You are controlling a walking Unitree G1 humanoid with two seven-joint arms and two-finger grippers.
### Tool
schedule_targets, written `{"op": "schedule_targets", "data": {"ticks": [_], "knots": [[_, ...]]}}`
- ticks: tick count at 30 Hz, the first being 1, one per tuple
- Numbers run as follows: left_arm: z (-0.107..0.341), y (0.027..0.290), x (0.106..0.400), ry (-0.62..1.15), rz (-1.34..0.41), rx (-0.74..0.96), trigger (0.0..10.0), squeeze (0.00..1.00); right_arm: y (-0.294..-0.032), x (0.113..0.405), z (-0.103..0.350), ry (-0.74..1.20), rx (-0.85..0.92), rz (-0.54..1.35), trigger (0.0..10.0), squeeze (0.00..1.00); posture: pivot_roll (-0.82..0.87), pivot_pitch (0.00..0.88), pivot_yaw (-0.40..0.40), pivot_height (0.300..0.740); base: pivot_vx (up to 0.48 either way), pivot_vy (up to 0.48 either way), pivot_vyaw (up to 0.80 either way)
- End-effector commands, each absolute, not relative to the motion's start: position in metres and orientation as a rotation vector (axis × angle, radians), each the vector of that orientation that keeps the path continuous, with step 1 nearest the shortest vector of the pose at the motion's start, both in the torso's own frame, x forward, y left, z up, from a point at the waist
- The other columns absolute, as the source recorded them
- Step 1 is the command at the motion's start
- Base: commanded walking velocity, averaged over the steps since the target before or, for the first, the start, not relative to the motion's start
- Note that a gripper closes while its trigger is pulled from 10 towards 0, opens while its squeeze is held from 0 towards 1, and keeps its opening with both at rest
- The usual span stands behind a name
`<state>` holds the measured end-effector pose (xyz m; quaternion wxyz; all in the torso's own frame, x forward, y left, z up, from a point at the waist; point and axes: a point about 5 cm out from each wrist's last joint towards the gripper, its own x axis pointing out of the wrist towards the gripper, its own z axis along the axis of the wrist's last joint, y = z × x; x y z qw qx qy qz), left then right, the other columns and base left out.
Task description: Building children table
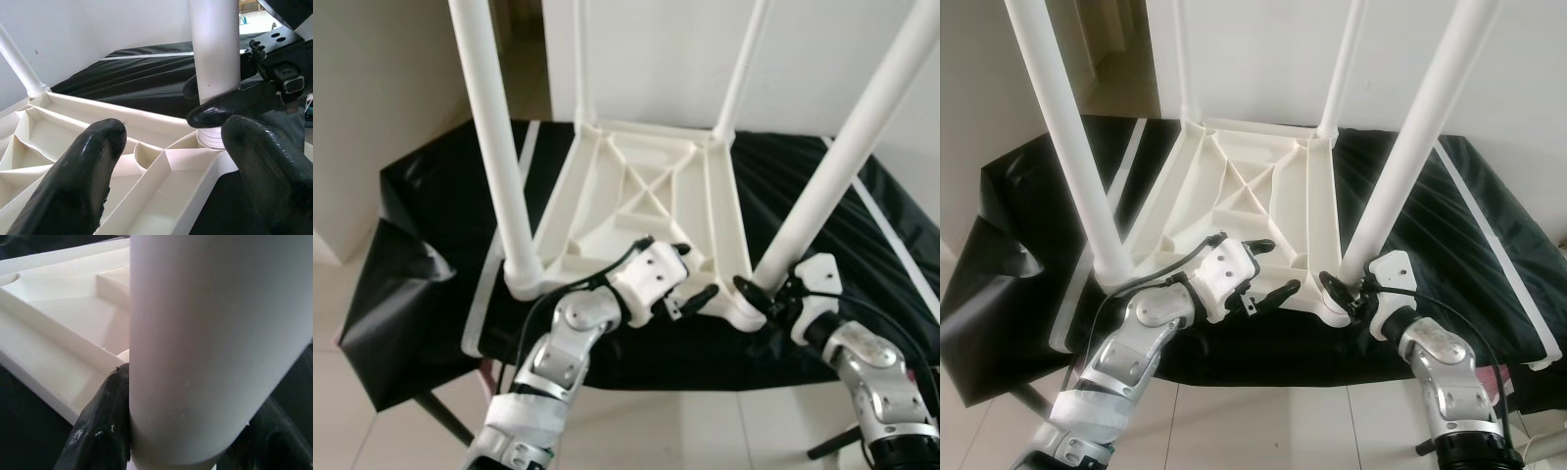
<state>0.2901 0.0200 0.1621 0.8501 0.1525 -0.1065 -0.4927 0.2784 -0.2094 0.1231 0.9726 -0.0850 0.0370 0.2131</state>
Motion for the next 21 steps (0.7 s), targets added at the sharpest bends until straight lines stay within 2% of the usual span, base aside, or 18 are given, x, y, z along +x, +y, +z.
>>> {"op": "schedule_targets", "data": {"ticks": [1,11,12,14,17,21], "knots": [[0.161,0.022,0.293,-0.227,-0.956,0.311,10.0,0.00,-0.201,0.273,0.103,0.178,-0.159,0.399,10.0,0.00,-0.04,0.000,-0.038,0.740,0.000,0.000,0.00],[0.161,0.021,0.293,-0.229,-0.959,0.308,10.0,0.00,-0.194,0.278,0.105,0.188,-0.104,0.255,10.0,0.00,-0.05,0.000,-0.036,0.740,0.000,0.000,0.00],[0.161,0.021,0.293,-0.230,-0.958,0.307,10.0,0.00,-0.194,0.281,0.106,0.192,-0.083,0.183,10.0,0.00,-0.04,0.000,-0.037,0.740,0.000,0.000,0.00],[0.161,0.021,0.293,-0.230,-0.958,0.307,10.0,0.00,-0.194,0.281,0.106,0.192,-0.083,0.183,10.0,0.00,-0.04,0.000,-0.037,0.740,0.000,0.000,0.00],[0.162,0.021,0.294,-0.231,-0.952,0.306,10.0,0.00,-0.184,0.281,0.106,0.201,-0.047,0.044,10.0,0.00,-0.04,0.000,-0.044,0.740,0.000,0.000,0.00],[0.161,0.022,0.294,-0.230,-0.945,0.304,10.0,0.00,-0.179,0.280,0.105,0.201,-0.016,-0.047,10.0,0.00,-0.03,0.000,-0.053,0.740,0.000,0.000,0.00]]}}
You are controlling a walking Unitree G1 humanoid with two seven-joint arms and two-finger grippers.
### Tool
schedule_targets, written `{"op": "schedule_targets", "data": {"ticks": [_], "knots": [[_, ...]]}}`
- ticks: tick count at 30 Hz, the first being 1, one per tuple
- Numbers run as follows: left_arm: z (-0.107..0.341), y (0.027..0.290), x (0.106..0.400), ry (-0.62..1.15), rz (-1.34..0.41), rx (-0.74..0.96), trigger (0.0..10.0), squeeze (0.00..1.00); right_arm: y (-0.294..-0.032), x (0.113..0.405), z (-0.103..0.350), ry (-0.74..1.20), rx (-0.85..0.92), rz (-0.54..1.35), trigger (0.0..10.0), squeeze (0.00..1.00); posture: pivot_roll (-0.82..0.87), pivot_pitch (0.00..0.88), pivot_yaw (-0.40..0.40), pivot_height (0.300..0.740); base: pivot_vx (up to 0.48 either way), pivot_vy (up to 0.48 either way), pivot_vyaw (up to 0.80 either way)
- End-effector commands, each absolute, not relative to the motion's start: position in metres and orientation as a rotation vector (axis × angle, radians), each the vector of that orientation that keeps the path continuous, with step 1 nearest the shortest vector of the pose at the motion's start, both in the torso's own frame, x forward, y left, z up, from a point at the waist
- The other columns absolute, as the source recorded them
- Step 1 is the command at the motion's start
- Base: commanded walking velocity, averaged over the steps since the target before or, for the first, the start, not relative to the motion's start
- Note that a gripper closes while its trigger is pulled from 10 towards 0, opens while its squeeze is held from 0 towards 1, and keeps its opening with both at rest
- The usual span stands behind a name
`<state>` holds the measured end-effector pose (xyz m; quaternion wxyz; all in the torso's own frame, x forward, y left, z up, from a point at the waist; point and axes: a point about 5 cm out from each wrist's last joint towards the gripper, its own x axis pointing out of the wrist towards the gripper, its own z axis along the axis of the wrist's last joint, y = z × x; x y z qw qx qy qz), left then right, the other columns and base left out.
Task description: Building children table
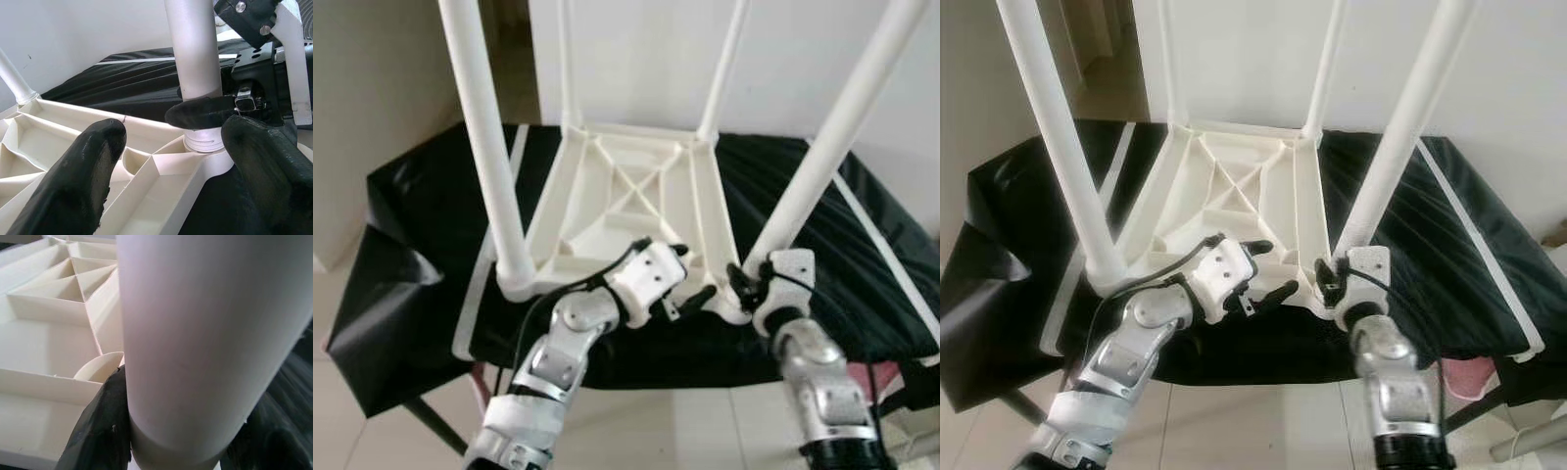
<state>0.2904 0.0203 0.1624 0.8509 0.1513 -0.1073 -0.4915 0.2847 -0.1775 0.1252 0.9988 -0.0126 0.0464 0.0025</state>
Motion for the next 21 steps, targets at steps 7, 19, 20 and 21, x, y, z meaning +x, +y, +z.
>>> {"op": "schedule_targets", "data": {"ticks": [7,19,20,21], "knots": [[0.162,0.023,0.295,-0.231,-0.924,0.298,10.0,0.00,-0.169,0.278,0.099,0.207,0.079,-0.366,10.0,0.00,-0.02,0.000,-0.061,0.740,0.000,0.000,0.00],[0.164,0.023,0.297,-0.236,-0.926,0.299,10.0,0.00,-0.160,0.281,0.110,0.166,0.084,-0.333,10.0,0.00,-0.03,0.000,-0.054,0.740,0.000,0.000,0.00],[0.164,0.023,0.297,-0.235,-0.924,0.299,10.0,0.00,-0.159,0.281,0.111,0.161,0.081,-0.330,10.0,0.00,-0.03,0.000,-0.054,0.740,0.000,0.000,0.00],[0.164,0.023,0.297,-0.235,-0.924,0.299,10.0,0.00,-0.159,0.281,0.111,0.161,0.081,-0.330,10.0,0.00,-0.03,0.000,-0.054,0.740,0.000,0.000,0.00]]}}
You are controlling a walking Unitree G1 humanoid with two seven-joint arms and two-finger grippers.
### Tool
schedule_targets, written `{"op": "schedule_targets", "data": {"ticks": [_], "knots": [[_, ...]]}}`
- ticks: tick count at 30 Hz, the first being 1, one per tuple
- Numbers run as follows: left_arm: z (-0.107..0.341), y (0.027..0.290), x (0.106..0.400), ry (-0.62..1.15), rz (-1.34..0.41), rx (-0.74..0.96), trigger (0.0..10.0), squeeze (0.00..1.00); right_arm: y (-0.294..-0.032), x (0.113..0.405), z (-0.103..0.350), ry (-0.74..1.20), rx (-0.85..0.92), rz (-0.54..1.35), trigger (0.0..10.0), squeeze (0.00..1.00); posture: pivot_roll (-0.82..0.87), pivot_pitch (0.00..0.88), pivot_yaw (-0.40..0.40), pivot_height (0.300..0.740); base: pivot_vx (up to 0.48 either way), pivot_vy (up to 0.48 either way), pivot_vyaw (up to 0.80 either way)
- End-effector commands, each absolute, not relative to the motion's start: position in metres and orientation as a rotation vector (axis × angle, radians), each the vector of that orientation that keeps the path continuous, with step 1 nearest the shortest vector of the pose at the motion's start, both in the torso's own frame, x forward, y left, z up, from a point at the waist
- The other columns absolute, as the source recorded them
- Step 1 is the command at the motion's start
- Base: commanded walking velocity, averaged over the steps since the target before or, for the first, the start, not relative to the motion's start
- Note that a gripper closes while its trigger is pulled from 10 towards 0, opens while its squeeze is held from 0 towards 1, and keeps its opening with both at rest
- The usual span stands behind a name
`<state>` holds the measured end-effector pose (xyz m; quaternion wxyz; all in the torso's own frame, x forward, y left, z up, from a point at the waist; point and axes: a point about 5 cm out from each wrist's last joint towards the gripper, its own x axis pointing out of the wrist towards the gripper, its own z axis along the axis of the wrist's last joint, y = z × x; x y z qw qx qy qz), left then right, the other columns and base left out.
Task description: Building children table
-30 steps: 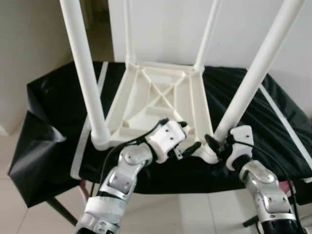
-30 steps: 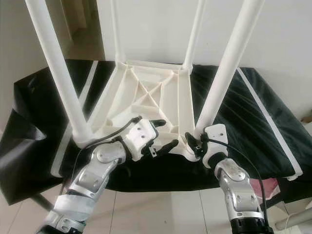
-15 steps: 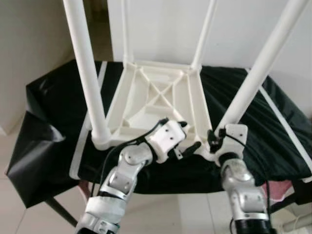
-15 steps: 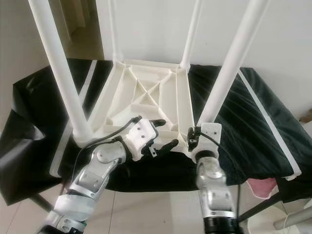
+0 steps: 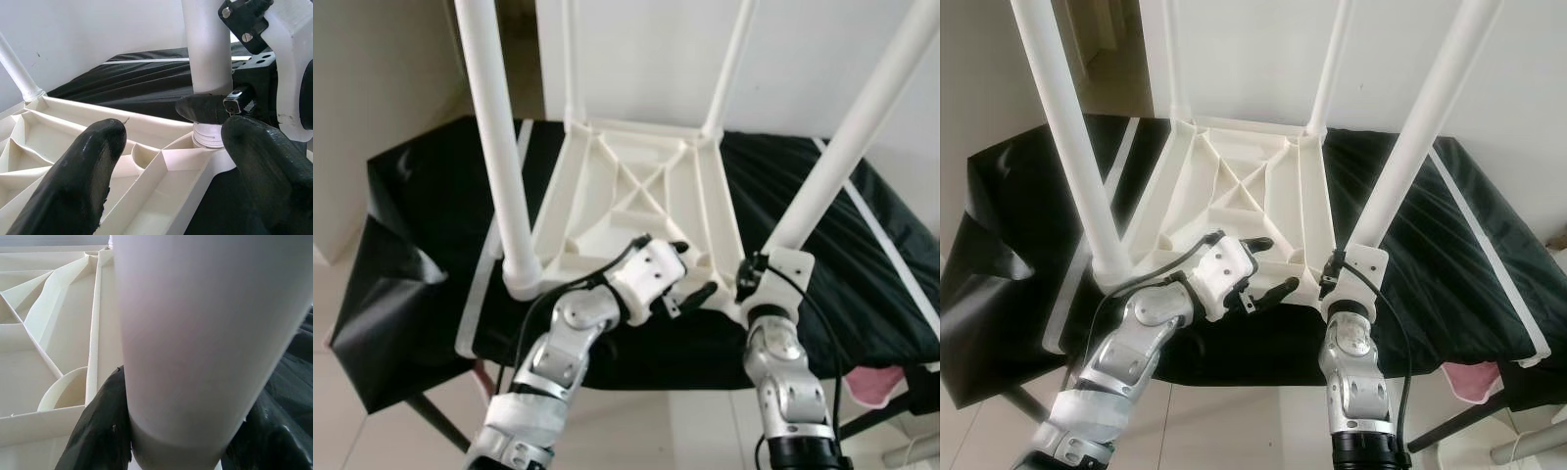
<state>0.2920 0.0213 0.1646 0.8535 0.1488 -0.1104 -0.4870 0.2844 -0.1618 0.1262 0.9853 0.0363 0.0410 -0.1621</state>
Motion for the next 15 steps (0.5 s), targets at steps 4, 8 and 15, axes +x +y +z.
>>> {"op": "schedule_targets", "data": {"ticks": [4,8,15], "knots": [[0.162,0.023,0.296,-0.235,-0.925,0.298,10.0,0.00,-0.158,0.283,0.114,0.139,0.079,-0.324,10.0,0.00,-0.03,0.000,-0.057,0.740,0.000,0.000,0.00],[0.164,0.026,0.298,-0.232,-0.905,0.295,10.0,0.00,-0.161,0.285,0.124,0.077,0.073,-0.295,10.0,1.00,-0.03,0.000,-0.059,0.740,0.000,0.000,0.00],[0.163,0.029,0.299,-0.231,-0.898,0.302,10.0,0.00,-0.167,0.277,0.130,0.005,0.062,-0.160,10.0,1.00,-0.03,0.002,-0.060,0.740,0.000,0.000,0.00]]}}
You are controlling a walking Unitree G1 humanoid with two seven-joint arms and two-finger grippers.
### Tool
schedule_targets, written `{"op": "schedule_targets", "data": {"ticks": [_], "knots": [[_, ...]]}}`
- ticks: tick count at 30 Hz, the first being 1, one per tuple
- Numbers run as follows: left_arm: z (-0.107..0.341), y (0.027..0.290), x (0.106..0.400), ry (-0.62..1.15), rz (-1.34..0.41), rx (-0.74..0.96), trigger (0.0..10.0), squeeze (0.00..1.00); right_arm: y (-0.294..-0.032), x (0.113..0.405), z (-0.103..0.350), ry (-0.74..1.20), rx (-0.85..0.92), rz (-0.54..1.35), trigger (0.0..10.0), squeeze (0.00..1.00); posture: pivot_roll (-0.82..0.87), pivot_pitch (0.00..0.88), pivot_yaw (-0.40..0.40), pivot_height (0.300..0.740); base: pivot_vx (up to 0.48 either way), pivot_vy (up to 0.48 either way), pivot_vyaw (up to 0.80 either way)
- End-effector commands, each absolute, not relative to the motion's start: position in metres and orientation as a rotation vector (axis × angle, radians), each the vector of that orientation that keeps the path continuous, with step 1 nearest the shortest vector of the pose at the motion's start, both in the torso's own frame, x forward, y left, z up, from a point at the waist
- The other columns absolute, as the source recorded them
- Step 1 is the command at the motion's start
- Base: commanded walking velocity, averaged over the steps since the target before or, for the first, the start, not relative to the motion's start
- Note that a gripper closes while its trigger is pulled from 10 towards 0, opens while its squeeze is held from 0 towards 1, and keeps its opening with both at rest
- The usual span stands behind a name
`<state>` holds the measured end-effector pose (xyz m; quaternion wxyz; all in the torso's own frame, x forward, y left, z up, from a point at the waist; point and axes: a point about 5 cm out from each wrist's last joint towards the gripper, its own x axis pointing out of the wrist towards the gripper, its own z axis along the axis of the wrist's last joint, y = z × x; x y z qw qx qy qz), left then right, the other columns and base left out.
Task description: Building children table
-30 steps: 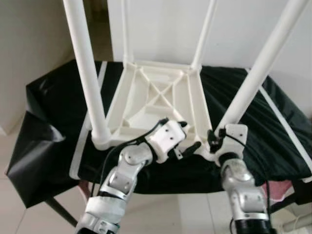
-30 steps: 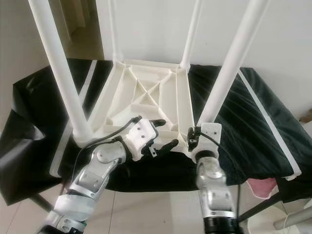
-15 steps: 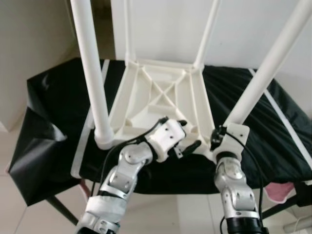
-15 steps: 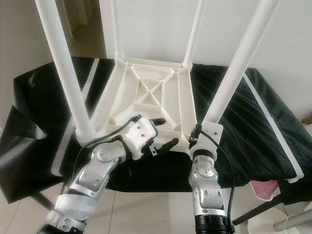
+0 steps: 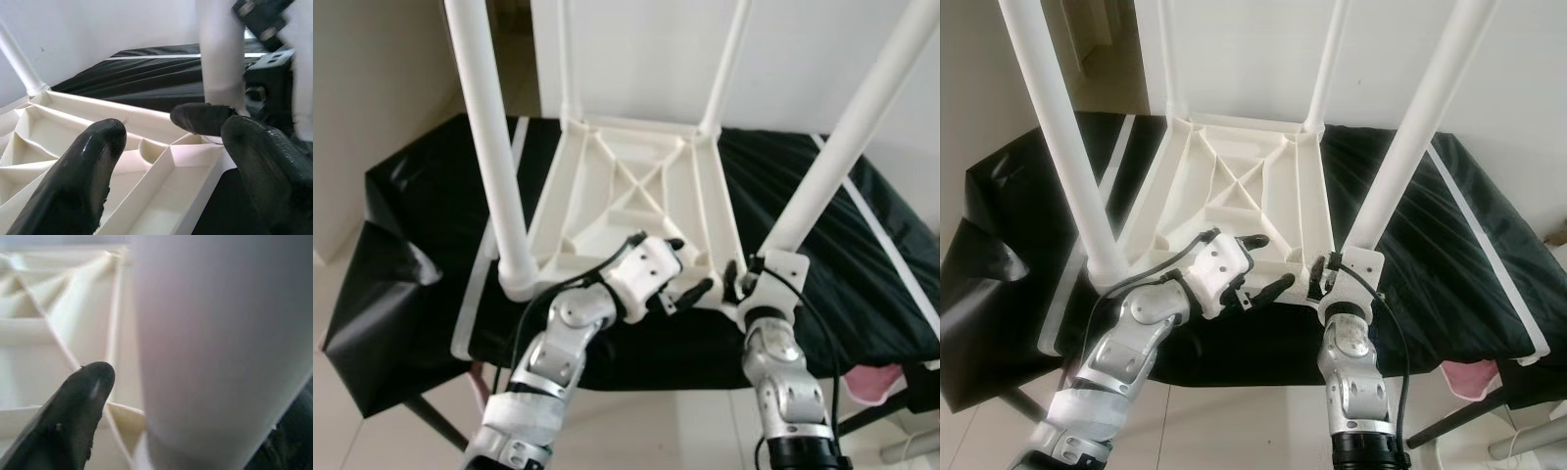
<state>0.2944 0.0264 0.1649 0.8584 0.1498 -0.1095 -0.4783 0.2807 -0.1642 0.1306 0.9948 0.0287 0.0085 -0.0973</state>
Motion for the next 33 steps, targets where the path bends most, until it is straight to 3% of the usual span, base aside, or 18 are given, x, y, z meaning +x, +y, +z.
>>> {"op": "schedule_targets", "data": {"ticks": [1,8,21,22,33], "knots": [[0.163,0.029,0.299,-0.231,-0.897,0.303,10.0,0.00,-0.168,0.275,0.130,0.004,0.059,-0.139,10.0,1.00,-0.03,0.002,-0.060,0.740,0.000,0.000,0.00],[0.162,0.028,0.299,-0.229,-0.900,0.301,10.0,0.00,-0.191,0.266,0.124,-0.003,-0.025,-0.026,10.0,1.00,-0.04,0.006,-0.056,0.740,0.000,0.000,0.00],[0.162,0.029,0.298,-0.228,-0.902,0.301,10.0,0.00,-0.209,0.270,0.126,0.004,-0.093,0.217,10.0,1.00,-0.04,0.009,-0.052,0.740,0.000,0.000,0.00],[0.162,0.029,0.298,-0.228,-0.903,0.301,10.0,0.00,-0.212,0.272,0.125,0.029,-0.128,0.300,10.0,0.00,-0.05,0.009,-0.051,0.740,0.000,0.000,0.00],[0.164,0.028,0.300,-0.234,-0.904,0.305,10.0,0.00,-0.214,0.285,0.125,0.082,-0.251,0.490,10.0,0.00,-0.04,0.000,-0.050,0.740,0.000,0.000,0.00]]}}
